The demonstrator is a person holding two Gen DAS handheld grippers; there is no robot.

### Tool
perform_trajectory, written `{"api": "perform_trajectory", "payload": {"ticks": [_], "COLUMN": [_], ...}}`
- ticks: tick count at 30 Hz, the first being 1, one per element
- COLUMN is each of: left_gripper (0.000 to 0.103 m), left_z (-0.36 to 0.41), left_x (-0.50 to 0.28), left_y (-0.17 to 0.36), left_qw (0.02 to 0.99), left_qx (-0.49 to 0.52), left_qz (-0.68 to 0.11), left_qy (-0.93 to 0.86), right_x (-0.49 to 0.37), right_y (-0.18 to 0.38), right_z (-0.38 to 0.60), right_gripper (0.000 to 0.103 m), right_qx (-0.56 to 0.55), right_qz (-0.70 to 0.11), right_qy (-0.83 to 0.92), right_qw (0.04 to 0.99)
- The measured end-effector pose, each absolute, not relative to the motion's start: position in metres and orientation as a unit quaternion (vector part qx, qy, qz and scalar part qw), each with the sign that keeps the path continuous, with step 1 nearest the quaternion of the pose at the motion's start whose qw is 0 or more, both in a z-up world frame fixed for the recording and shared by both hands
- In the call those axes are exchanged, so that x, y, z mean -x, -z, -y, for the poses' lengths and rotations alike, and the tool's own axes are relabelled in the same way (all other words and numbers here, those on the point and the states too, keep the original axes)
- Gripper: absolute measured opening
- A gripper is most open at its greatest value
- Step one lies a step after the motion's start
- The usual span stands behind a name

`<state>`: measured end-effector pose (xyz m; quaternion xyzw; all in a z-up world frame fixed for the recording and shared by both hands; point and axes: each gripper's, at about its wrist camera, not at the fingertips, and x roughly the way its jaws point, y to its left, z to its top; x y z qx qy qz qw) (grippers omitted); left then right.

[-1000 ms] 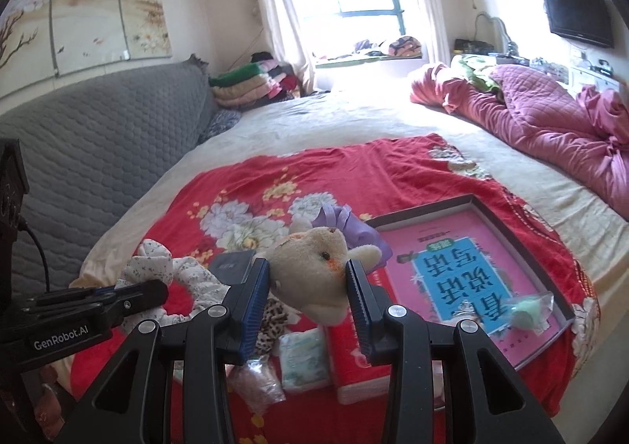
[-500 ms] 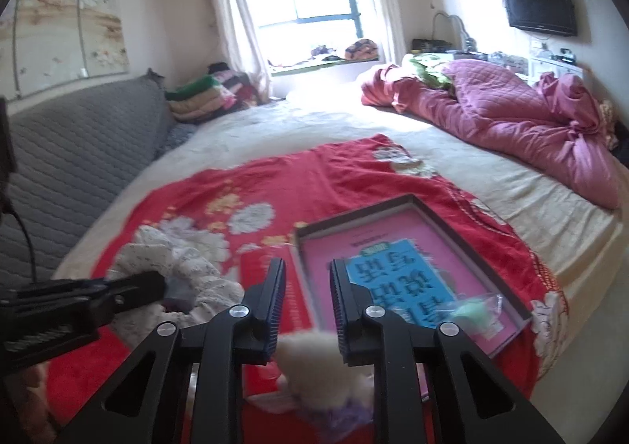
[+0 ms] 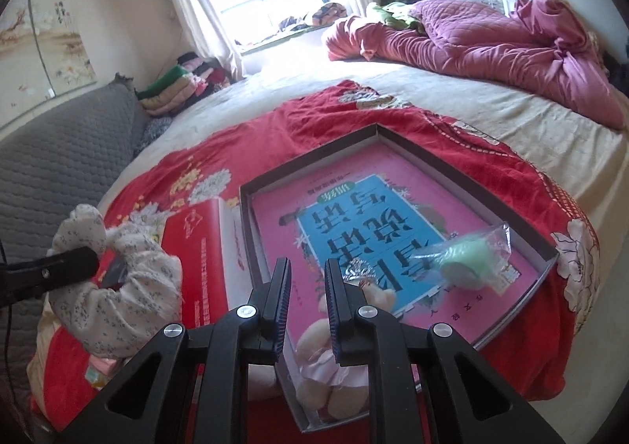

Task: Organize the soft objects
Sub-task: 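Carry the scrunchie with left gripper while right gripper lowers the beige bear into the tray and opens, then lower the white scrunchie into the pink tray and open the left gripper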

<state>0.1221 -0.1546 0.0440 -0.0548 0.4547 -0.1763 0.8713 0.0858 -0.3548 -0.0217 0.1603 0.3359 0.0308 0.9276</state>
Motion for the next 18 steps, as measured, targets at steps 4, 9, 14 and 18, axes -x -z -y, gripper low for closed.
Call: {"api": "perform_trajectory", "payload": {"ticks": [4,9,14,18], "left_gripper": [0.015,0.015,0.015,0.015], "left_z": [0.177,0.207,0.233,0.248], "left_x": [-0.129,-0.142,-0.153,-0.16], "left_y": [-0.044,-0.033,-0.021,-0.01], "left_qw": [0.869,0.861,0.854,0.849], "left_qx": [0.032,0.012,-0.005,-0.015], "left_qz": [-0.456,-0.466,-0.476,-0.485], "left_qy": [0.191,0.201,0.207,0.209], "right_x": [-0.085,-0.084,-0.084,-0.084], "right_y": [0.017,0.017,0.021,0.029], "right_z": [0.365,0.378,0.394,0.408], "right_gripper": [0.018,0.018,0.019,0.019], "right_qx": [-0.174,-0.176,-0.171,-0.183], "right_qz": [-0.331,-0.331,-0.346,-0.356], "right_qy": [-0.018,-0.006,0.025,0.041], "right_qw": [0.927,0.927,0.922,0.915]}}
